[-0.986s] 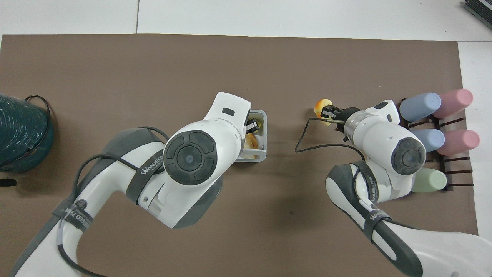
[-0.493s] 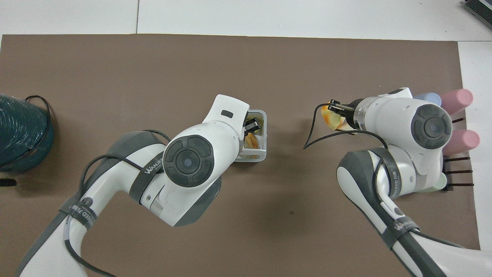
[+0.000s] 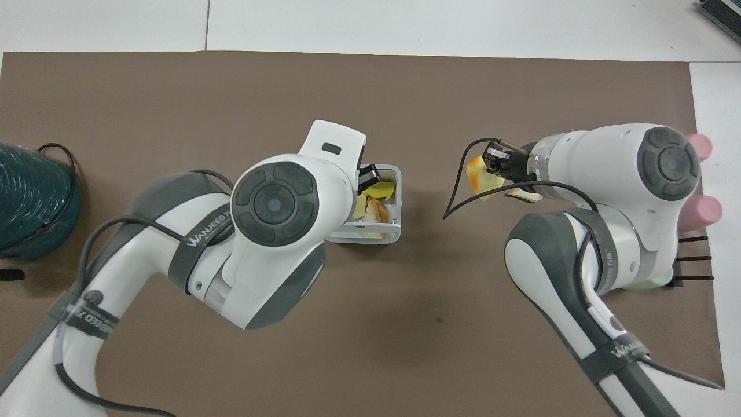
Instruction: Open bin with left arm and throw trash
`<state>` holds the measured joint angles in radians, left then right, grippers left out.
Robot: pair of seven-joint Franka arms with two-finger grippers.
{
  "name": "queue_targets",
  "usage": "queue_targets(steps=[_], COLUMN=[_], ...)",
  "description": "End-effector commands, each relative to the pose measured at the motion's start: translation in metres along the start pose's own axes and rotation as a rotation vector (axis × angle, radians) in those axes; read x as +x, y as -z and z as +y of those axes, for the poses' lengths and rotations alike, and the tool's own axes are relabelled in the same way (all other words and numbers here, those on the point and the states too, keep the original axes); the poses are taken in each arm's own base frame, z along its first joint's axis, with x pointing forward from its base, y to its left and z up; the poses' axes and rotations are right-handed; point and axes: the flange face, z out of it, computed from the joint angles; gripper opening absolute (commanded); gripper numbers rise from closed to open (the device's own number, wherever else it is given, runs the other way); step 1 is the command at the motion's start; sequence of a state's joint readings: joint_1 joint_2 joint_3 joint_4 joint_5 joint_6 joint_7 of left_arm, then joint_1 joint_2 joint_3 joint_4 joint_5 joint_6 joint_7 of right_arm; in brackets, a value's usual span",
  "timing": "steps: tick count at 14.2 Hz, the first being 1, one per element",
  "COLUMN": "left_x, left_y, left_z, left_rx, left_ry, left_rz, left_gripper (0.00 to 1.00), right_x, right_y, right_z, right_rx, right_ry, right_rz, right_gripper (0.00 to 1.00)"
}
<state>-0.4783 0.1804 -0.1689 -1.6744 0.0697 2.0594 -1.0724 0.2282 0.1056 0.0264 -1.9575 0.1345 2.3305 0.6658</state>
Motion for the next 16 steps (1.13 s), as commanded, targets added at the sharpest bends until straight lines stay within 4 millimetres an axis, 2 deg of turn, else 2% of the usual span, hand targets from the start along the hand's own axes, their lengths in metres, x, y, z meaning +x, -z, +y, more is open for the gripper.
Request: queue_targets(steps=[1, 3, 5, 7, 9, 11, 13, 14, 16], left_x=[0.047, 0.077, 0.113, 0.144, 0.167, 0.176, 0.172, 0.169, 0.161], left_y=[0.015, 0.021, 0.035, 0.039, 0.063, 0.076, 0.091, 0.099, 0.113], left_z=[-0.009, -0.039, -0.076, -0.120, -0.159, -0.182, -0.186, -0.188, -0.190], left_rx=[0.100, 0.140, 0.142, 0.180, 0.174, 0.183, 0.185, 0.187, 0.196], left_ry=[-0.057, -0.167, -0.245, -0.362, -0.435, -0.471, -0.477, -0.475, -0.474], left_rz=[-0.055, -0.089, -0.092, -0.141, -0.143, -0.157, -0.154, -0.150, -0.156], left_gripper=[0.68, 0.68, 0.68, 0.68, 0.68, 0.68, 0.70, 0.71, 0.83], right_x=[-0.014, -0.039, -0.049, -0.065, -0.075, -0.078, -0.077, -0.082, -0.105], right_y=[-0.005, -0.012, -0.016, -0.028, -0.036, -0.048, -0.056, -0.061, -0.081], right_z=[-0.022, -0.051, -0.077, -0.098, -0.111, -0.131, -0.145, -0.148, -0.161], right_rx=[0.013, 0.022, 0.023, 0.015, 0.011, -0.002, -0.013, -0.019, -0.031], right_ry=[-0.064, -0.144, -0.270, -0.364, -0.397, -0.446, -0.485, -0.485, -0.473], right_rz=[-0.027, -0.040, -0.055, -0.074, -0.085, -0.102, -0.116, -0.122, -0.134], right_gripper=[0.00, 0.00, 0.00, 0.00, 0.00, 0.00, 0.00, 0.00, 0.00])
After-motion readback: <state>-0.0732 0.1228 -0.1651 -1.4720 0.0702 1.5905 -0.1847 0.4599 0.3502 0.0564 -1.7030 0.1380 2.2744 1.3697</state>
